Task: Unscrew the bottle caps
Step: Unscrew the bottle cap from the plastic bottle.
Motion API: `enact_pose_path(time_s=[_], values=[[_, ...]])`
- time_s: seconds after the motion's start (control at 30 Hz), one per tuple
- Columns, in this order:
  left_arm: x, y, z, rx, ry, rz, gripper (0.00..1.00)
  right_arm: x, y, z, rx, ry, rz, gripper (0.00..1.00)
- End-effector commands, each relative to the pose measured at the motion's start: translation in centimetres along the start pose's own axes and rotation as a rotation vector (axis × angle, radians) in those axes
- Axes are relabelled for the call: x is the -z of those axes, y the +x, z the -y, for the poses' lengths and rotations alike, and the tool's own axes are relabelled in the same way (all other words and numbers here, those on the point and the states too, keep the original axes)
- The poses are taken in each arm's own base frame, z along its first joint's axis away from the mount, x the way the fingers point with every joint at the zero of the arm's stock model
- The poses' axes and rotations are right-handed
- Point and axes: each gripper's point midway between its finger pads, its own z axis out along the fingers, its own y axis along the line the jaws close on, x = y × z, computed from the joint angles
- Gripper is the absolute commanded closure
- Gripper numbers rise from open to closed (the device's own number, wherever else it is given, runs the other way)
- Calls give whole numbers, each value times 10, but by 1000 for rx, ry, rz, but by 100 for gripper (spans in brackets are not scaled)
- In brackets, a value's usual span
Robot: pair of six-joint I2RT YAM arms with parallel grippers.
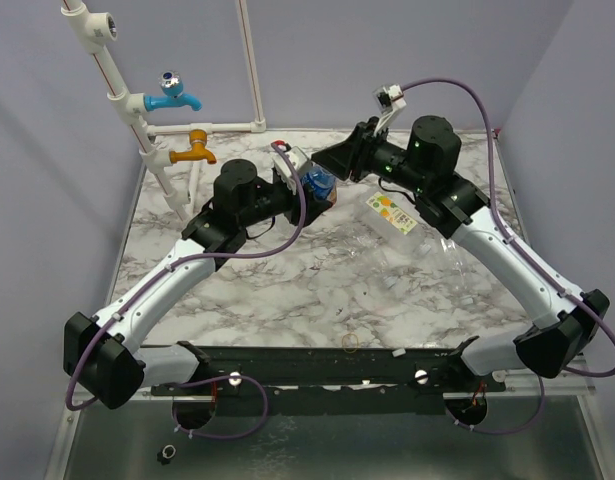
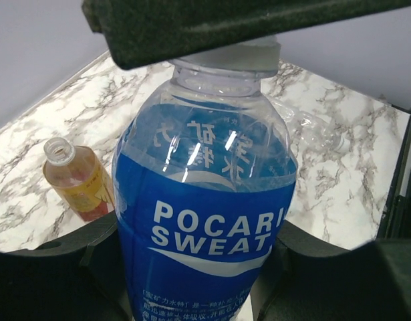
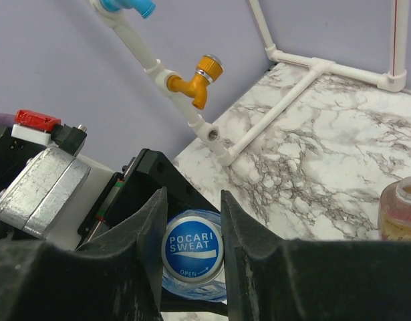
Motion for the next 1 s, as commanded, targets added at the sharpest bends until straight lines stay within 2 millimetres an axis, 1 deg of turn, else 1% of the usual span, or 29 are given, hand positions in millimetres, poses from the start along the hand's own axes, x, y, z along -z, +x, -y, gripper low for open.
enact_pose_path(time_s=[0.0,0.07,0.13,0.23,0.3,0.37,0.4,0.47,0.57,0.63,0.67,0.7,0.73,0.77,0.8,0.87,0.97], values=[[1,-6,16,36,81,27,100,19,-17,-29,82,-122,51,89],[5,-11,33,57,169,33,100,30,-18,-49,143,-228,56,92],[10,-16,54,81,284,34,100,46,-21,-75,209,-360,73,93],[22,-25,82,130,446,28,100,78,-13,-113,300,-574,53,94],[32,-28,99,151,555,17,100,98,-4,-132,344,-713,17,95],[40,-30,111,171,629,7,100,112,2,-143,358,-802,-19,95],[42,-31,113,178,647,3,100,118,5,-147,364,-838,-37,94],[45,-31,117,178,676,-1,100,123,11,-150,365,-879,-63,93],[46,-29,118,178,679,-3,100,120,13,-146,357,-858,-78,88],[43,-29,115,170,659,2,100,109,9,-136,349,-772,-62,63],[41,-29,112,165,636,7,100,100,4,-128,341,-701,-44,46],[38,-28,108,155,614,10,100,93,0,-119,325,-625,-34,32],[35,-27,104,146,588,12,100,85,-7,-108,311,-536,-9,24],[33,-25,100,134,561,13,100,80,-12,-101,305,-476,13,19],[29,-23,94,123,527,14,100,76,-19,-92,294,-411,39,13],[22,-19,81,89,444,19,100,68,-31,-76,264,-301,85,5],[12,-13,53,40,286,19,100,58,-44,-52,203,-148,130,0]])
